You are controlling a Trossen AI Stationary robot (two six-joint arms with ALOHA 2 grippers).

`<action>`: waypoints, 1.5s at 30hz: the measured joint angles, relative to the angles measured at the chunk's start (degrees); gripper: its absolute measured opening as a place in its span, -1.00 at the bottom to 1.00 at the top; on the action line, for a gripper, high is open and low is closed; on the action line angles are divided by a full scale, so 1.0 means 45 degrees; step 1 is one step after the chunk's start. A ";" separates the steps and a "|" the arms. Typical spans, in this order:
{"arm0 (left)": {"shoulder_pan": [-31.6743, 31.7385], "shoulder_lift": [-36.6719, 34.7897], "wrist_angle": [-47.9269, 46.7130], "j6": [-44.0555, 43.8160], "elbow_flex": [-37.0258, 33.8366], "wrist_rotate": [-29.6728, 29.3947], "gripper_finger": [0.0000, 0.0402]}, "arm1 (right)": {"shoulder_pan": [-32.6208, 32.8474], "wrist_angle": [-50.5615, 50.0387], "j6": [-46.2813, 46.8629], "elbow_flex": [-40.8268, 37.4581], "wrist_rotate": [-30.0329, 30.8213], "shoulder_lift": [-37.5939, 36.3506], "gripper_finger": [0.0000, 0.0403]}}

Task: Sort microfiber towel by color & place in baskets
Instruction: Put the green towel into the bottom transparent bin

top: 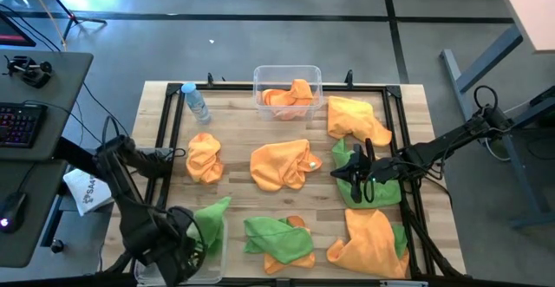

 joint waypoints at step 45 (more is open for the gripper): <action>0.7561 0.4230 0.0010 1.2983 0.0102 0.2751 -0.27 | -0.0005 -0.1033 0.0201 0.0000 0.0956 0.0000 -1.00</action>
